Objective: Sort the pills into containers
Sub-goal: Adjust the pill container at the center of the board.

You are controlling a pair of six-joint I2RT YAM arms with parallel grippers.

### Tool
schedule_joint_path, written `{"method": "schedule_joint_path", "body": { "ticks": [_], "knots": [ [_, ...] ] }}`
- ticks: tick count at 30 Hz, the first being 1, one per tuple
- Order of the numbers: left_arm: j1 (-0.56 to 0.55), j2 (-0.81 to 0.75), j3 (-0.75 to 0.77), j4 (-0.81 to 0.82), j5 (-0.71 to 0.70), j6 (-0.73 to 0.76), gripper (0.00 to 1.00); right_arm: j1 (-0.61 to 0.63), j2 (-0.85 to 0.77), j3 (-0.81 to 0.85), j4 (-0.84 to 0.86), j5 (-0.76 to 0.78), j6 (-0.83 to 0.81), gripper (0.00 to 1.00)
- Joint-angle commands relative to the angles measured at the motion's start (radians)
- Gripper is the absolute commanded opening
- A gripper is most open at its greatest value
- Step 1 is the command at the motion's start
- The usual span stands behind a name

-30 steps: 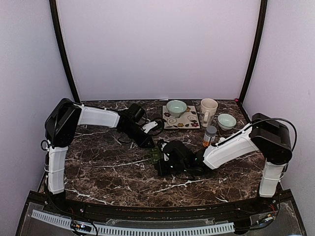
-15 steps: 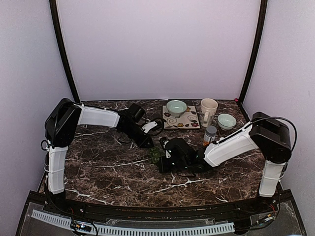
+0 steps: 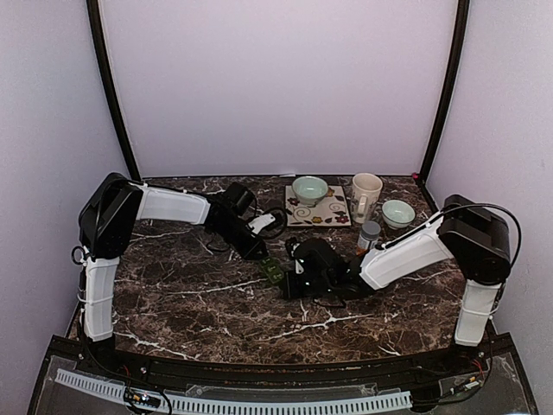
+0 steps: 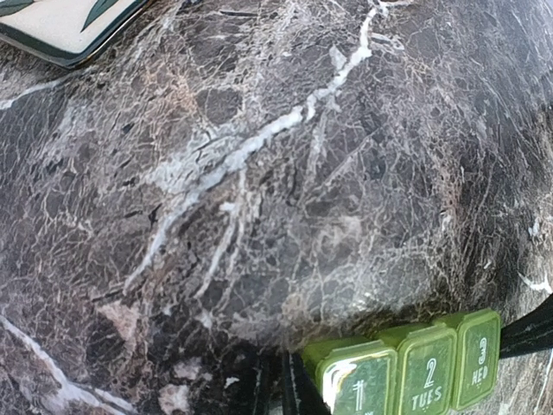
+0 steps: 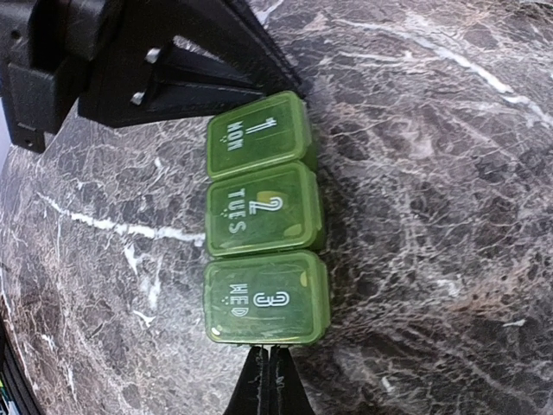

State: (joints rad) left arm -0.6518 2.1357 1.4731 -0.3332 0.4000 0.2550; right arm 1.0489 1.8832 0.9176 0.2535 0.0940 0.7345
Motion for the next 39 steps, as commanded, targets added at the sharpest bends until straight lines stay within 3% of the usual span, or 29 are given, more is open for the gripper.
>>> {"method": "schedule_joint_path", "body": {
  "ticks": [1, 39],
  "knots": [
    [-0.003, -0.002, 0.015, -0.039, -0.003, 0.007, 0.08, -0.023, -0.007, 0.006, 0.029, 0.015, -0.01, 0.0],
    [-0.003, -0.016, -0.03, -0.031, -0.088, -0.063, 0.08, -0.137, 0.036, 0.093, -0.013, 0.0, -0.053, 0.0]
  ]
}}
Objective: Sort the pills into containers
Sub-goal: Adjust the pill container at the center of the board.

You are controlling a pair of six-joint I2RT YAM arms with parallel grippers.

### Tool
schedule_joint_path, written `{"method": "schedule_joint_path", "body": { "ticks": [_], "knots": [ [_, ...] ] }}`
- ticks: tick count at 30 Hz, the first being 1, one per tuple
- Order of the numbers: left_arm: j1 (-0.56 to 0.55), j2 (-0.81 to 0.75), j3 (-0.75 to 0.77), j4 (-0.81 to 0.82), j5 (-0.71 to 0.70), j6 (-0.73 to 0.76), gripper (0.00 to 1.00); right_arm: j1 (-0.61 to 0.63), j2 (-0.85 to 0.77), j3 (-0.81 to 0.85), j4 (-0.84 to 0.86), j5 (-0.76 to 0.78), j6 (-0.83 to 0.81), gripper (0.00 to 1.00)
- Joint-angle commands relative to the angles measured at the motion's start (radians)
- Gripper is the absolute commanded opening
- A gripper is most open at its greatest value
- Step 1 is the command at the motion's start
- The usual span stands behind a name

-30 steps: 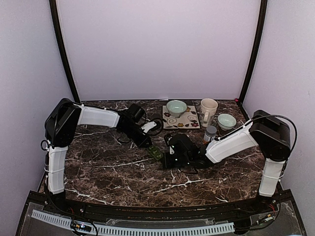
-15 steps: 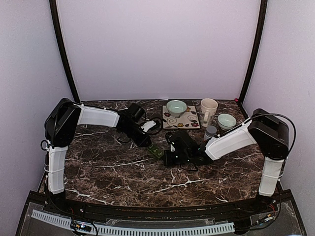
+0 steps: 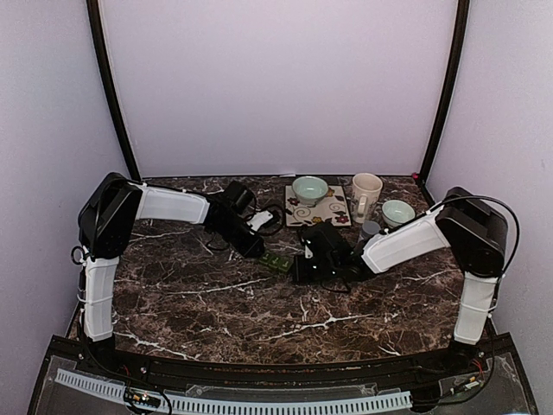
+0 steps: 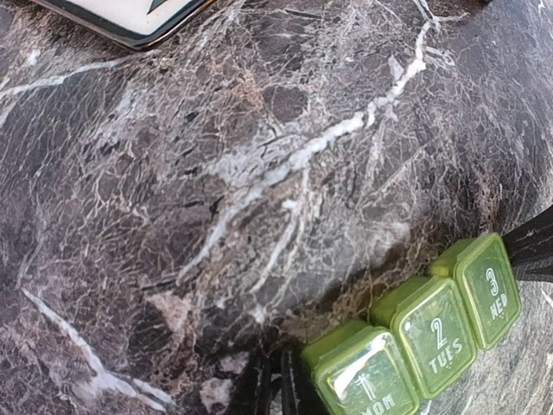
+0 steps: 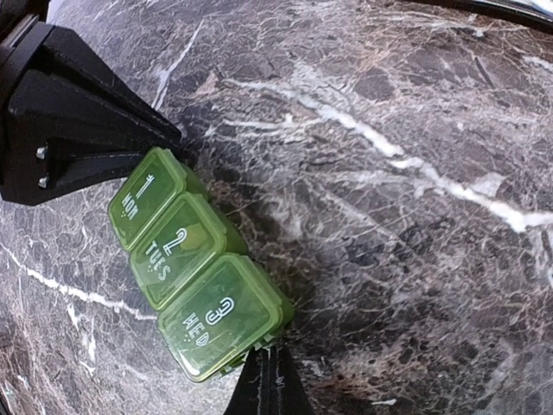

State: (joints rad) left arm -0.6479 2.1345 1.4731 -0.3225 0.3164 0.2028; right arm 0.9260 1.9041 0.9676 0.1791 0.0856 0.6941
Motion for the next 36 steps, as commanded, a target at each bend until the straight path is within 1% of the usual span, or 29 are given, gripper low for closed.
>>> {"method": "schedule_joint_path", "body": {
  "ticks": [1, 13, 18, 23, 27, 32, 34, 36],
  "knots": [
    [-0.007, -0.016, -0.032, -0.04, -0.006, -0.011, 0.08, -0.017, 0.016, 0.049, 0.059, 0.007, -0.014, 0.0],
    [-0.007, -0.028, -0.046, -0.028, -0.032, -0.023, 0.08, -0.041, 0.041, 0.1, 0.029, 0.0, -0.032, 0.0],
    [-0.006, -0.043, -0.059, 0.001, -0.097, -0.044, 0.08, -0.043, 0.04, 0.097, 0.024, 0.008, -0.035, 0.0],
    [0.001, -0.077, -0.066, 0.058, -0.208, -0.094, 0.1, -0.045, 0.026, 0.106, -0.005, 0.038, -0.058, 0.0],
    [0.014, -0.153, -0.072, 0.125, -0.337, -0.154, 0.12, -0.048, -0.008, 0.148, -0.074, 0.093, -0.121, 0.0],
    [0.027, -0.308, -0.121, 0.226, -0.521, -0.223, 0.16, -0.058, -0.091, 0.216, -0.148, 0.193, -0.21, 0.1],
    [0.027, -0.395, -0.18, 0.299, -0.597, -0.234, 0.19, -0.068, -0.13, 0.226, -0.163, 0.241, -0.238, 0.13],
    [0.059, -0.489, -0.258, 0.388, -0.679, -0.234, 0.24, -0.085, -0.172, 0.23, -0.177, 0.304, -0.26, 0.18]
  ]
}}
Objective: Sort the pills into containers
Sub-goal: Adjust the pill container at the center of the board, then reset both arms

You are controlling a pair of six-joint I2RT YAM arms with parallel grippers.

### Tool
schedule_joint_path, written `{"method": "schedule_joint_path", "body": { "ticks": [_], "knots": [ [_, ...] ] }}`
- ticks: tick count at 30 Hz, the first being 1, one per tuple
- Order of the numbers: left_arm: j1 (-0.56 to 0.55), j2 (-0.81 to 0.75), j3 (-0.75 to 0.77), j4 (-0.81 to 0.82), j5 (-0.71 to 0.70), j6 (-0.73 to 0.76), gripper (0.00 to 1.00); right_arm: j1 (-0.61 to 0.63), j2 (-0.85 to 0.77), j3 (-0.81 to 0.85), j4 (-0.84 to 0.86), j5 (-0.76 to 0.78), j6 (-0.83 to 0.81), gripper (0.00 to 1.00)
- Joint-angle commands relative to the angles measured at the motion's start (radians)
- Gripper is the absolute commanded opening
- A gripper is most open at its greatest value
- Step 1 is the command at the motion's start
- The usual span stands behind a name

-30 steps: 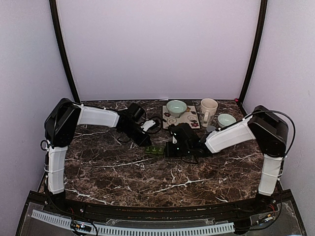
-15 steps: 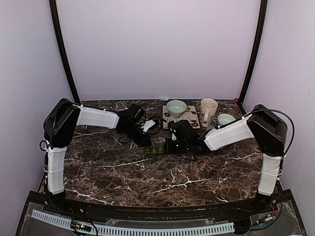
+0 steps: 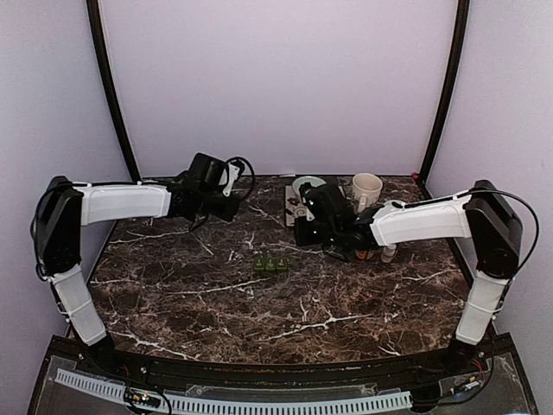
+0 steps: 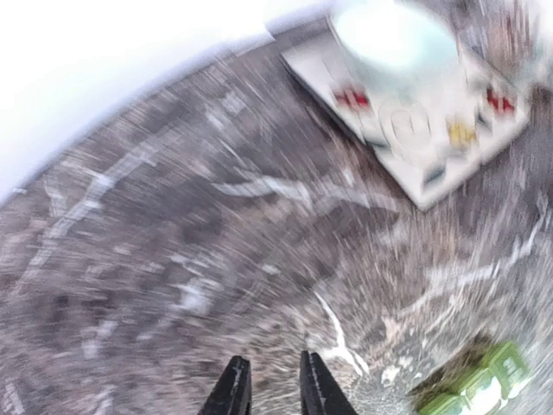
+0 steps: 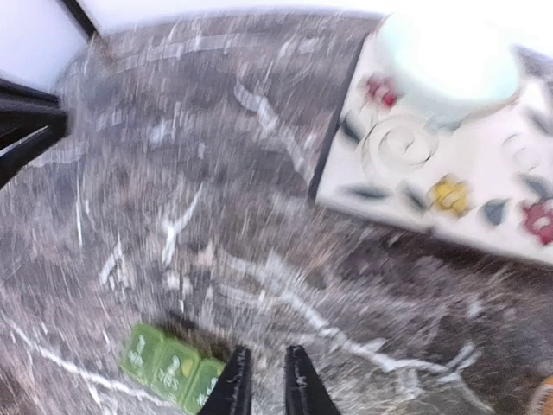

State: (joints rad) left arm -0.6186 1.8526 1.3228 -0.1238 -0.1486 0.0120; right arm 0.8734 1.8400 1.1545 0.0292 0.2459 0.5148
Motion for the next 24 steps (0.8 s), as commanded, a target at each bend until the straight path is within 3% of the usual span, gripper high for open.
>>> {"method": "schedule_joint_path", "body": {
  "ticks": [1, 7, 12, 14, 20, 22, 24],
  "knots": [
    [0.033, -0.255, -0.167, 0.238, -0.253, -0.04, 0.26, -0.044, -0.132, 0.042, -0.029, 0.169, -0.092, 0.21],
    [0.039, -0.498, -0.43, 0.531, -0.444, 0.035, 0.47, -0.133, -0.294, 0.005, -0.034, 0.329, -0.151, 0.43],
    [0.047, -0.602, -0.588, 0.658, -0.521, 0.046, 0.7, -0.257, -0.455, -0.151, -0.024, 0.439, -0.17, 0.65],
    [0.05, -0.63, -0.643, 0.69, -0.539, 0.03, 0.76, -0.31, -0.524, -0.227, 0.0, 0.456, -0.184, 0.71],
    [0.056, -0.635, -0.736, 0.756, -0.595, 0.047, 0.91, -0.478, -0.732, -0.452, 0.046, 0.429, -0.143, 0.74],
    [0.056, -0.626, -0.756, 0.807, -0.595, 0.089, 0.98, -0.525, -0.79, -0.51, 0.051, 0.404, -0.133, 0.83],
    [0.062, -0.624, -0.781, 0.87, -0.554, 0.141, 0.99, -0.554, -0.842, -0.552, 0.046, 0.388, -0.131, 0.95]
  ]
}}
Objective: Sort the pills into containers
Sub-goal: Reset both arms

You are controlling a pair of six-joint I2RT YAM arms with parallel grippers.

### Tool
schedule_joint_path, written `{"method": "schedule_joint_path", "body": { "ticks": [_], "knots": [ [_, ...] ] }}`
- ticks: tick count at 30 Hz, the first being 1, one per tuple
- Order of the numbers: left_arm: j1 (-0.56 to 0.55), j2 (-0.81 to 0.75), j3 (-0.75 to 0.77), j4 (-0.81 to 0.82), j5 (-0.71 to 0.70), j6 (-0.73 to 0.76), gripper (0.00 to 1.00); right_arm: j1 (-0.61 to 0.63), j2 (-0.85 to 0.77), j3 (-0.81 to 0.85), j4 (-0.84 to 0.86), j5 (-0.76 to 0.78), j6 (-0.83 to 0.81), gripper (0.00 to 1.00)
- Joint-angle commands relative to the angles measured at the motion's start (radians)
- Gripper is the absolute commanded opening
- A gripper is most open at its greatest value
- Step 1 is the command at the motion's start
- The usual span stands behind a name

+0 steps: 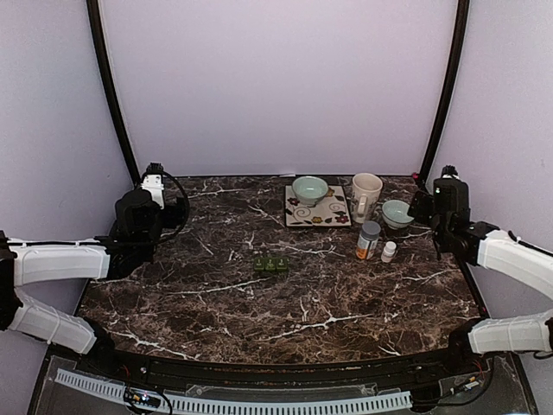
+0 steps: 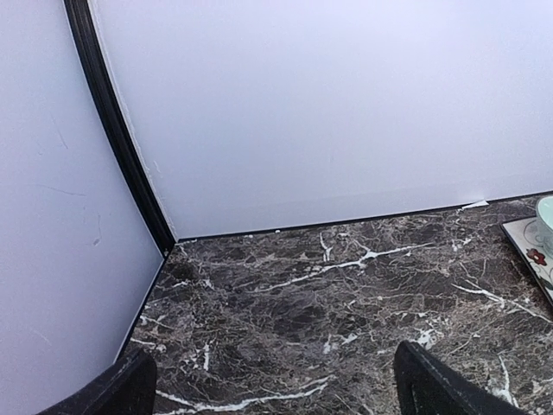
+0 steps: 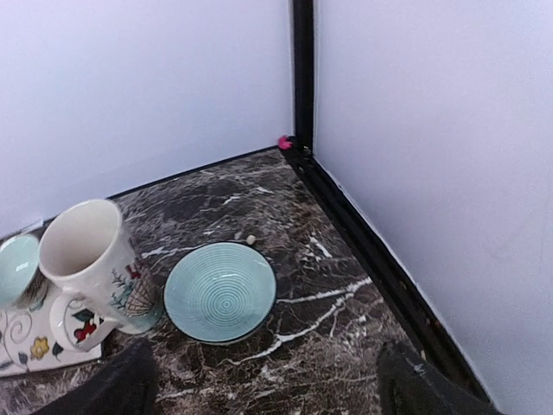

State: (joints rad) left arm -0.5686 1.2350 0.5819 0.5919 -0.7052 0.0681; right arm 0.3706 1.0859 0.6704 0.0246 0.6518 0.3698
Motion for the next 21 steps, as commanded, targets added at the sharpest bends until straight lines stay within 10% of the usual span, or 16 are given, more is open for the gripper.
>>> {"method": "schedule_joint_path", "body": {
  "ticks": [1, 21],
  "knots": [
    [0.015, -0.008, -0.05, 0.179, 0.038, 0.1, 0.99, -0.056, -0.109, -0.088, 0.049, -0.009, 0.013, 0.99],
    [0.154, 0.038, -0.085, 0.213, 0.245, 0.057, 0.99, -0.061, -0.058, -0.075, -0.062, 0.202, 0.167, 1.0]
  ]
}}
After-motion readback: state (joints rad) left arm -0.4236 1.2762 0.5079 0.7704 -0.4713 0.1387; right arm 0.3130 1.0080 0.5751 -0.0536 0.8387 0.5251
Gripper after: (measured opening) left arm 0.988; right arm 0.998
